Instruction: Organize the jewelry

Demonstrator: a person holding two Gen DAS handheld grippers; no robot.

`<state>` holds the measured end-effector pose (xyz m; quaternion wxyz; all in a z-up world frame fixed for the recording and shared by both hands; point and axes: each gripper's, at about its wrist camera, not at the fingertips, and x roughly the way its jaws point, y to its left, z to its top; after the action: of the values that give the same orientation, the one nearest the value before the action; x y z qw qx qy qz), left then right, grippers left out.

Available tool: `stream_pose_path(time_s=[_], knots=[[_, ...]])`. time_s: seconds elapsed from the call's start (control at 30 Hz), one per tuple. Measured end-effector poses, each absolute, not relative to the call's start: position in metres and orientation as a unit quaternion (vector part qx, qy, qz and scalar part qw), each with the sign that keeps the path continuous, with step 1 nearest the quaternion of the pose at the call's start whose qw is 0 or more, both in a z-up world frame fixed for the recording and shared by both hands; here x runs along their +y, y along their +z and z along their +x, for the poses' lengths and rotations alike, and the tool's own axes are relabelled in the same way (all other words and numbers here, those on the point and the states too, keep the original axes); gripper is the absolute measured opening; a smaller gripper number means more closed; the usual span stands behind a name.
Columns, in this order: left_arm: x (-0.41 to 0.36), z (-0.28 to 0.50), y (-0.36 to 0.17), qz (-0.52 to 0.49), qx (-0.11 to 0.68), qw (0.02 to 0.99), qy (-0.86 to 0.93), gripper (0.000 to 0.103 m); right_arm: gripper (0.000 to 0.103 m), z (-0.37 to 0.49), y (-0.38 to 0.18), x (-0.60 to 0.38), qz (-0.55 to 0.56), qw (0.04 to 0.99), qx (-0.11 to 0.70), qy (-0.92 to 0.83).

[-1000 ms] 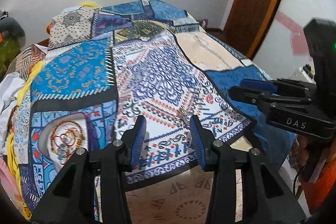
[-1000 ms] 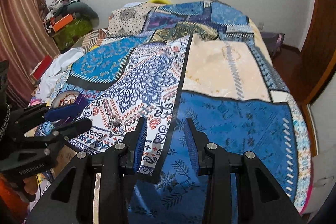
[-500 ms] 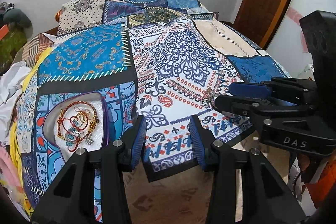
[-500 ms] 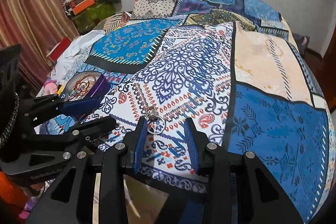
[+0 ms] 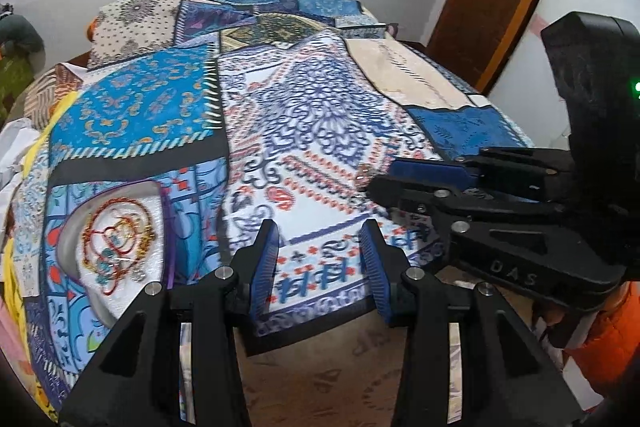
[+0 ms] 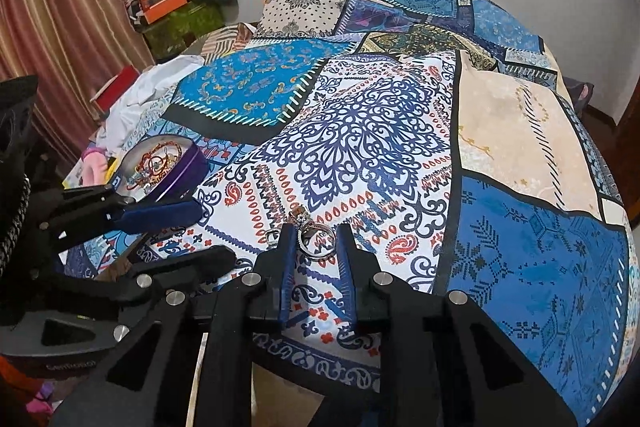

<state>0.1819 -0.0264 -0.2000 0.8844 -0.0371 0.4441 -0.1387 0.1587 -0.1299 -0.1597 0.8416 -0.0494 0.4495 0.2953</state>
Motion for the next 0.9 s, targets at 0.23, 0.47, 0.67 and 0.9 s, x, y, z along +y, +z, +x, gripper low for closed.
stream_pose_path(time_s=[0.23,0.47,0.67,0.9], knots=[[-0.041,0.190,-0.202,-0.030,0.441,0.883,-0.159,0.030,0.018,0.158,-0.156,-0.143,-0.030,0.848,0.447,0.282],[-0.051,0.199,-0.205,-0.020,0.440,0.883,-0.159,0.015,0.018,0.157,-0.149,-0.159,-0.021,0.858,0.440,0.265],[-0.053,0.200,-0.207,-0.021,0.438,0.885,-0.157,0.008,0.018,0.155,-0.152,-0.163,-0.019,0.857,0.444,0.261],[-0.049,0.194,-0.199,-0.029,0.431,0.889,-0.153,0.000,0.018,0.153,-0.142,-0.165,-0.018,0.862,0.434,0.263]])
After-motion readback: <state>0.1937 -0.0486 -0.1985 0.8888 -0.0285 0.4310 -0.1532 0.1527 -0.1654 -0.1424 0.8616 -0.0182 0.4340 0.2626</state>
